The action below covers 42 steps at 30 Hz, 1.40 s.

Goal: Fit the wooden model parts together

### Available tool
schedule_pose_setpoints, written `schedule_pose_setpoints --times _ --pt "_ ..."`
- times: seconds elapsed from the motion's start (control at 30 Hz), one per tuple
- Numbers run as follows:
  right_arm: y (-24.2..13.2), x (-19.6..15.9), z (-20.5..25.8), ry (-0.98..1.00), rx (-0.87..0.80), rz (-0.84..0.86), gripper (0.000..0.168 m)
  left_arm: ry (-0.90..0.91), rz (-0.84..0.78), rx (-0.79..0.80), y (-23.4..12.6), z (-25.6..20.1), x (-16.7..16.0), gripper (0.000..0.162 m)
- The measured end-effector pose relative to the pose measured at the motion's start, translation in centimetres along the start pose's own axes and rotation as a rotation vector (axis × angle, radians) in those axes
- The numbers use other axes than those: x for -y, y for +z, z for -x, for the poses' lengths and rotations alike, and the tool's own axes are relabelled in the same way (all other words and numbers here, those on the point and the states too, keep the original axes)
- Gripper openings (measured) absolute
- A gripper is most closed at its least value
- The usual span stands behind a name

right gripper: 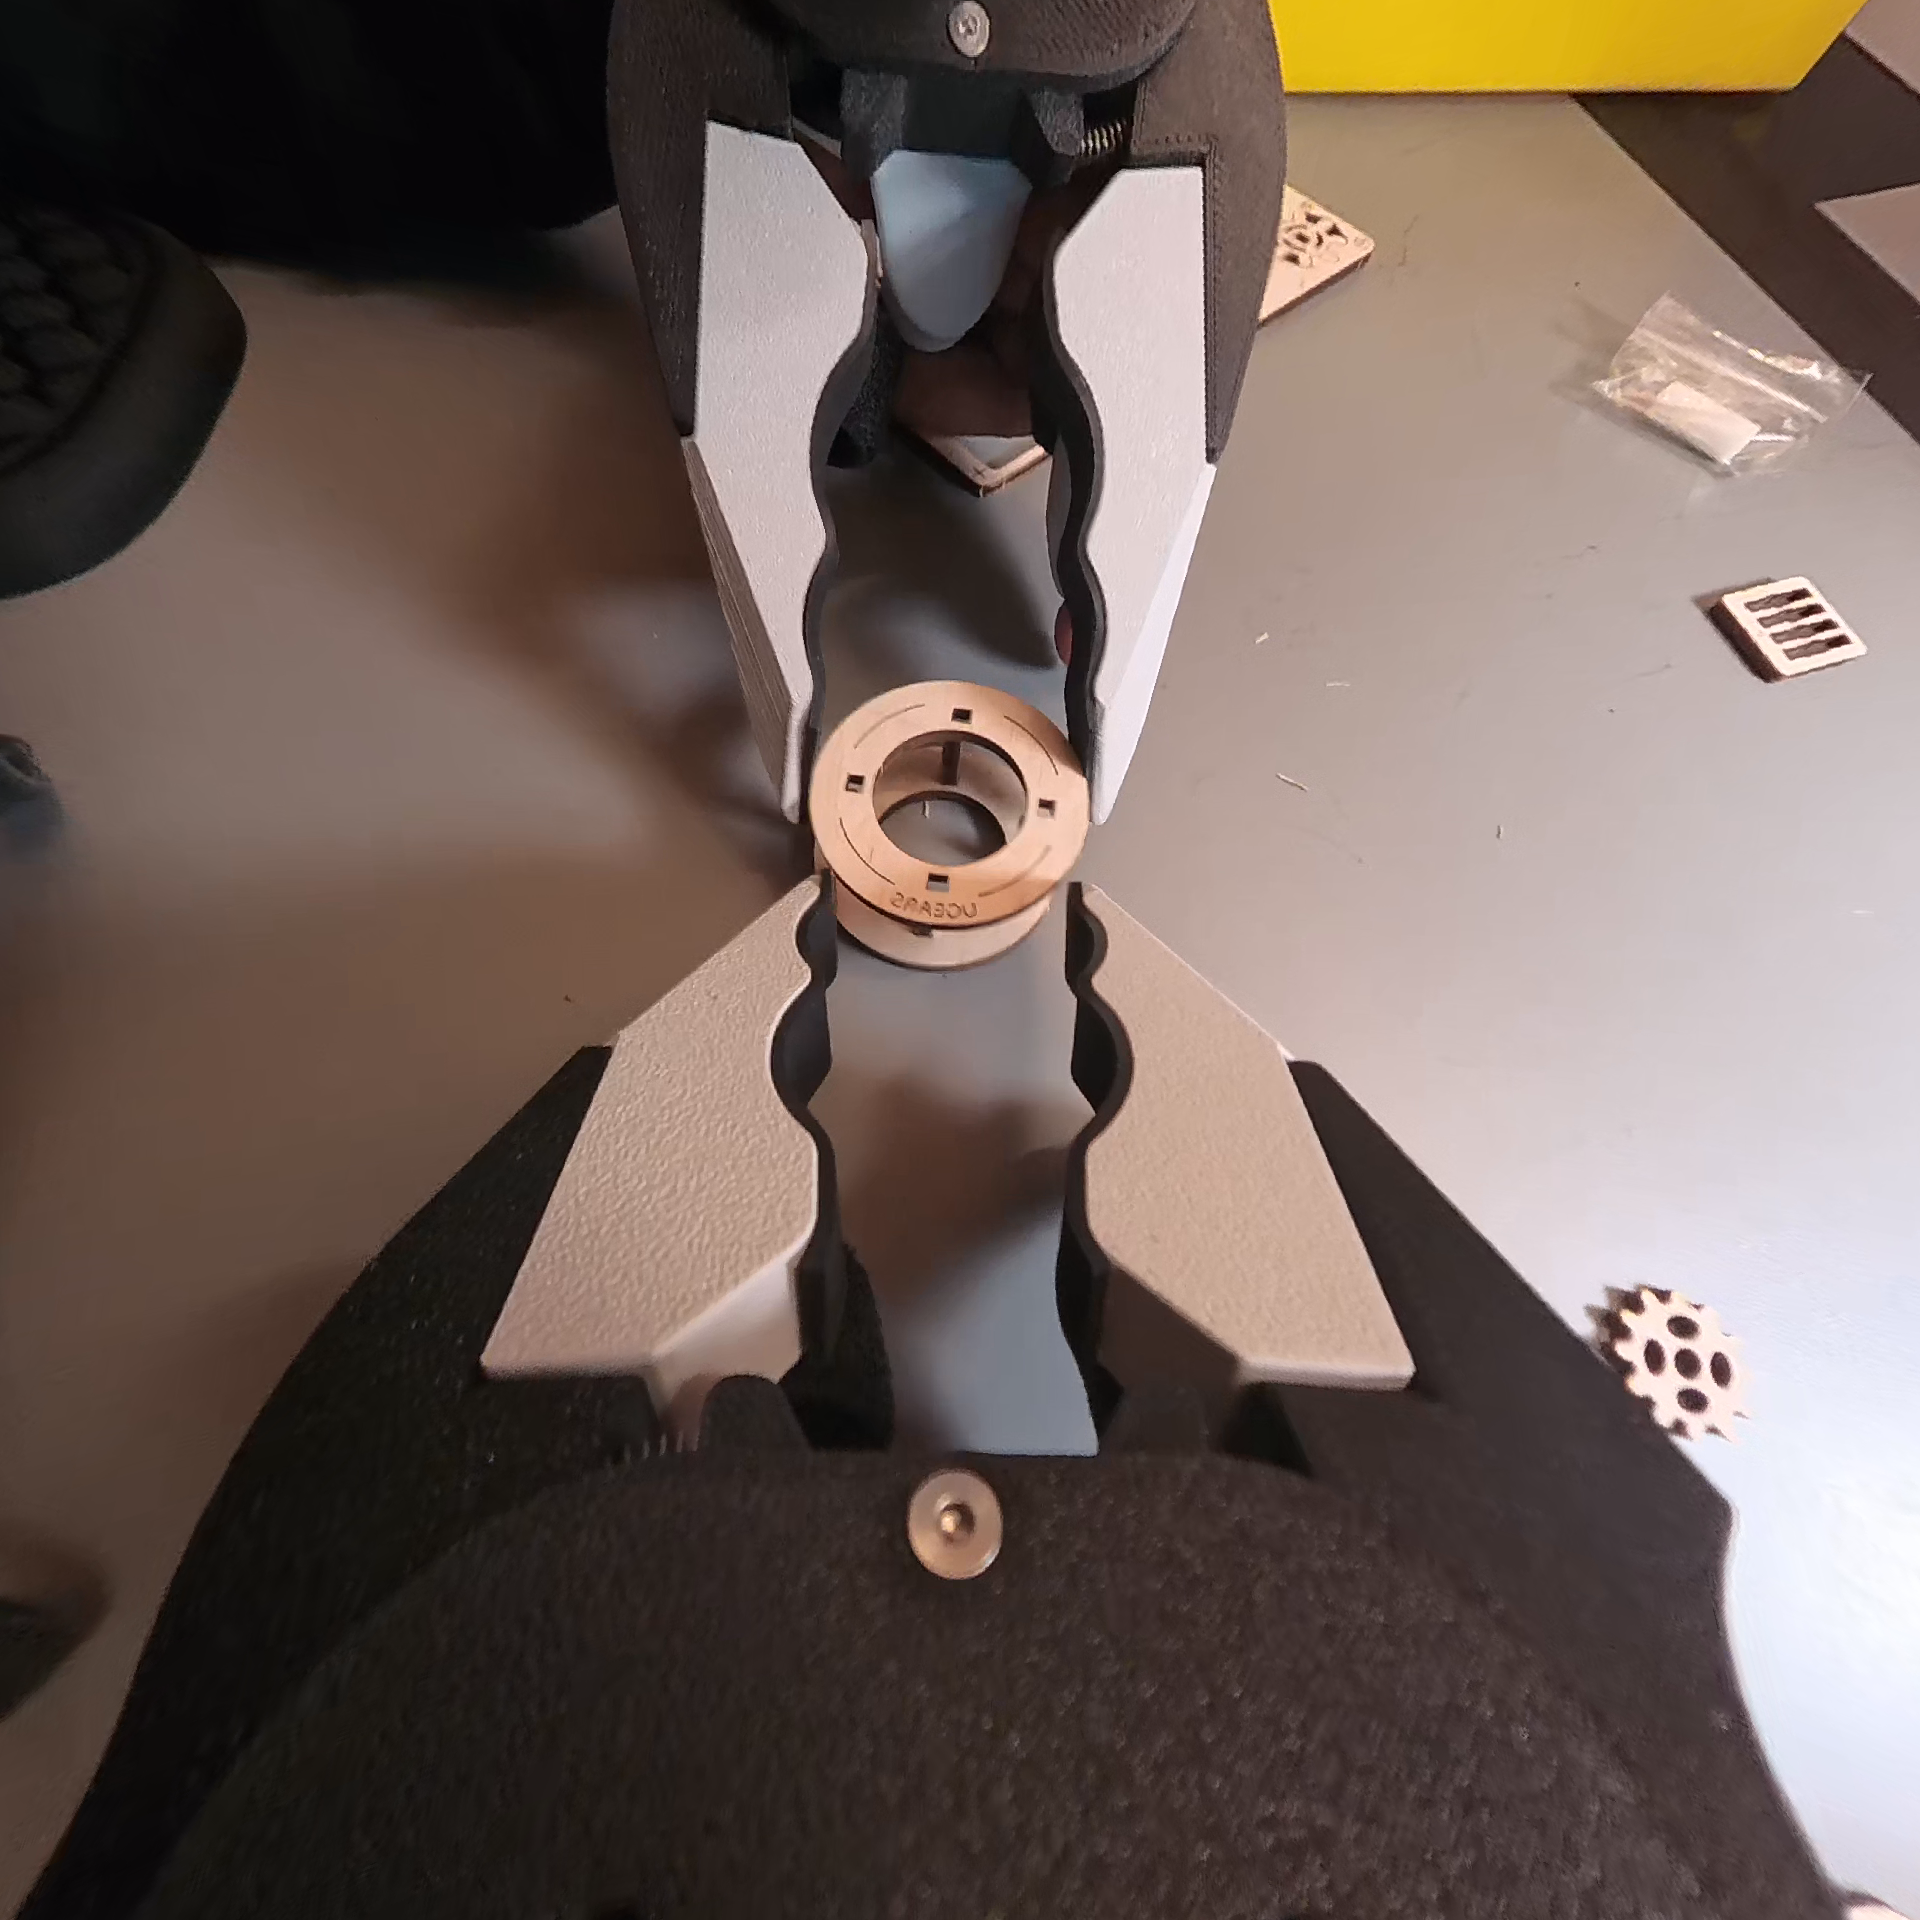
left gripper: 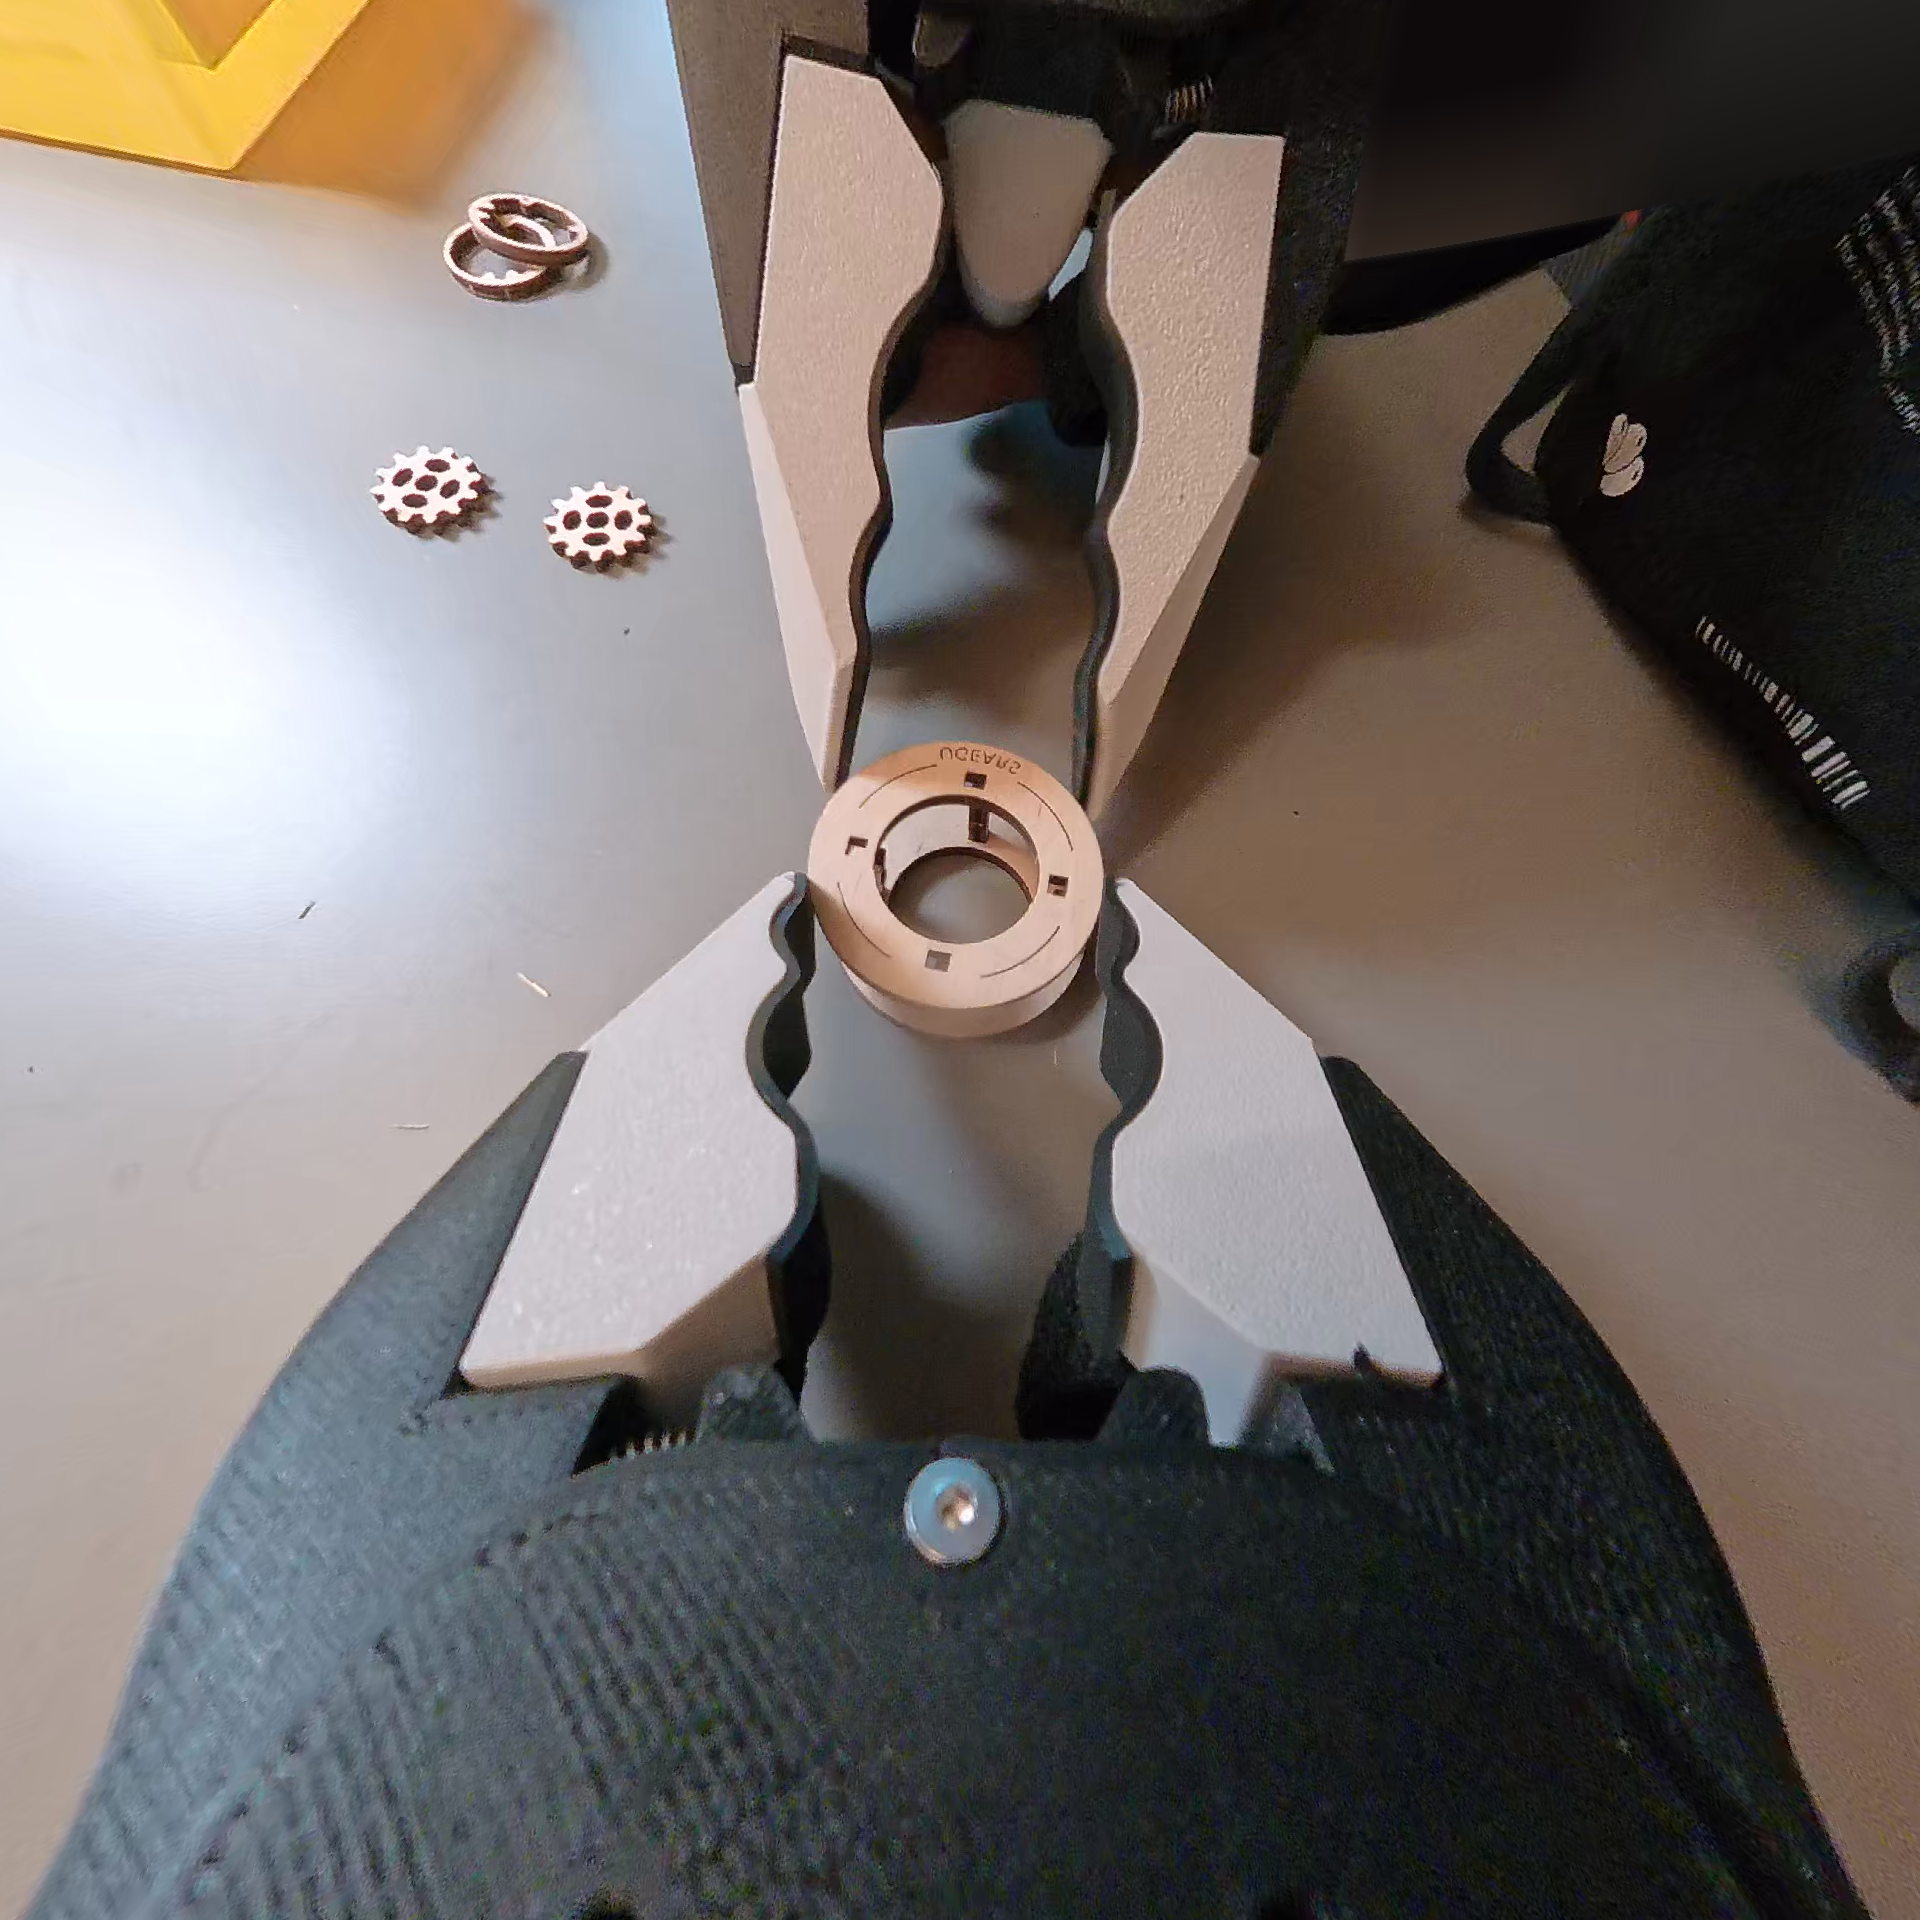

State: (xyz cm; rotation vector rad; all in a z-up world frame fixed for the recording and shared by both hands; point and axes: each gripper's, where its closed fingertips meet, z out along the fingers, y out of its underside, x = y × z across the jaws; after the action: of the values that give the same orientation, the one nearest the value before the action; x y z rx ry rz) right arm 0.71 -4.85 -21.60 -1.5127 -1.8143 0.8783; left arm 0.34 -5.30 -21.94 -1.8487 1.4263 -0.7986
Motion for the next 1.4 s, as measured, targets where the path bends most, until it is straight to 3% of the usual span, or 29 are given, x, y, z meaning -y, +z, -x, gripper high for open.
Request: schedule_pose_setpoints --times 0.37,0.6,1.4 --pt "-0.6 -0.5 0.0 -0.024 0.023 0.021 0.019 0.004 0.009 -0.001 0.0 -0.1 -0.2 0.054" --pt "-1.6 0.8 0.0 -0.008 0.04 -0.055 0.01 0.012 0.031 -0.005 0.0 -0.3 -0.2 0.054" --pt "-0.5 0.7 1.3 -0.02 0.069 -0.041 0.008 0.006 0.03 -0.014 0.0 -0.5 -0.2 0.054"
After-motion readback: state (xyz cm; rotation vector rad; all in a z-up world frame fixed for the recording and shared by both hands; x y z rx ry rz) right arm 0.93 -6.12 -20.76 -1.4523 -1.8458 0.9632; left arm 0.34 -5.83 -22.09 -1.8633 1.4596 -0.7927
